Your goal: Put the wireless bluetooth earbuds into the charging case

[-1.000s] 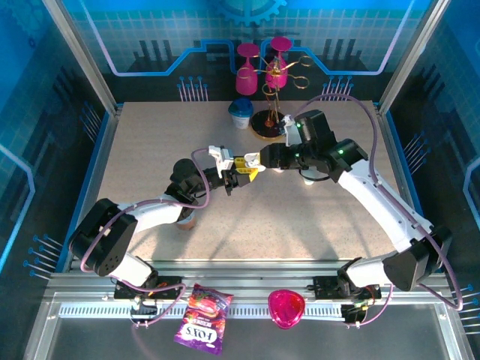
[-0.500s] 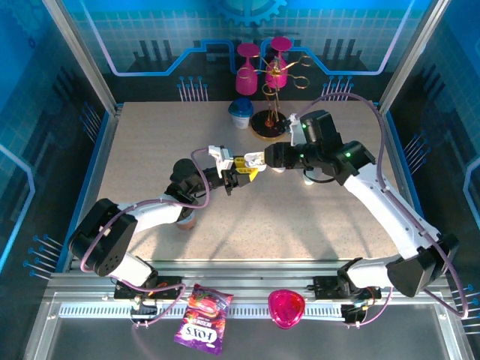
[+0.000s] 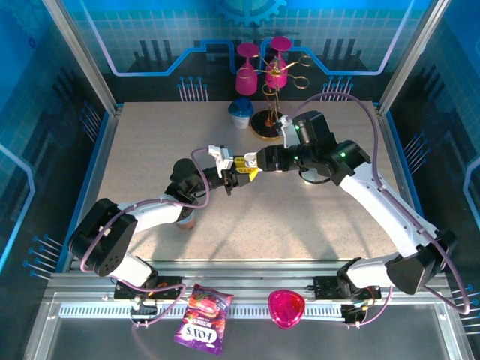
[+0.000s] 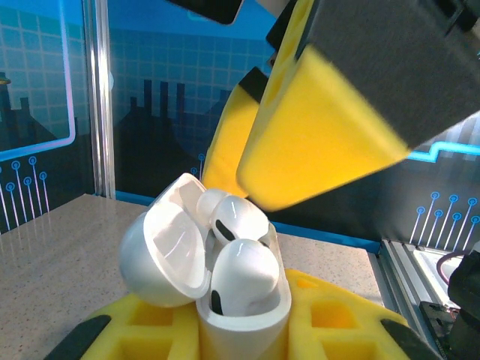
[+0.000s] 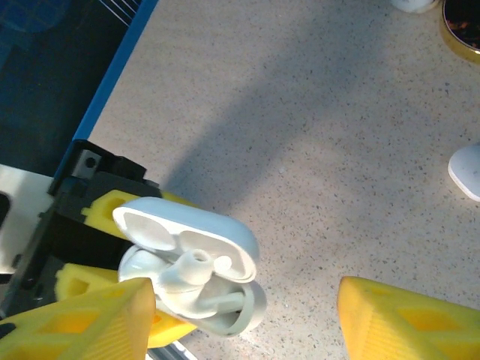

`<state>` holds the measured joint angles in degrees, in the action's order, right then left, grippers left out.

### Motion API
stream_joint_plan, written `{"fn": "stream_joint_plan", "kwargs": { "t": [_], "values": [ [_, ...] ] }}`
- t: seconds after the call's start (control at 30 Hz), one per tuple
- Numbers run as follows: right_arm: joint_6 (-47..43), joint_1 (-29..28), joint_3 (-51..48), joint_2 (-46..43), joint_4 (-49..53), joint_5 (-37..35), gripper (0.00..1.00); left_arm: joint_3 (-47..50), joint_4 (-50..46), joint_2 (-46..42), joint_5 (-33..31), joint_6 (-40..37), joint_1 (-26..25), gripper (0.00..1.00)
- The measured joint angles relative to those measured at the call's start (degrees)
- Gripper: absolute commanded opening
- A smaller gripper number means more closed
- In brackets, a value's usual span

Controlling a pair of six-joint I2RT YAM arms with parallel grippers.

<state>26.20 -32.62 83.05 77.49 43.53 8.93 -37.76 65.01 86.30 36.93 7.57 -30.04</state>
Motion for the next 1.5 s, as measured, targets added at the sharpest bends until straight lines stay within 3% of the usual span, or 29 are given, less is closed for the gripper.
{"fn": "stream_joint_plan", "kwargs": {
  "t": [0.43, 0.9, 1.13, 1.5],
  "values": [
    [-0.4, 1.2, 0.3, -0.7, 1.5, -1.8, 0.64, 0.0, -0.8, 0.0, 0.0, 0.0, 0.0, 0.0],
    [-1.9, -0.9, 0.3, -1.1, 1.9, -2.1, 0.71, 0.0, -0.2, 0.0, 0.0, 0.0, 0.0, 0.0],
    [-1.8, -0.6, 0.2, -1.1, 2.1, -2.9, 0.63, 0.0, -0.3, -0.5, 0.0, 0.0, 0.0, 0.0],
    [-1.9, -0.4, 0.2, -1.9, 2.4, -3.1, 0.63, 0.0, -0.5, -0.5, 0.0, 0.0, 0.0, 0.0]
  ]
}}
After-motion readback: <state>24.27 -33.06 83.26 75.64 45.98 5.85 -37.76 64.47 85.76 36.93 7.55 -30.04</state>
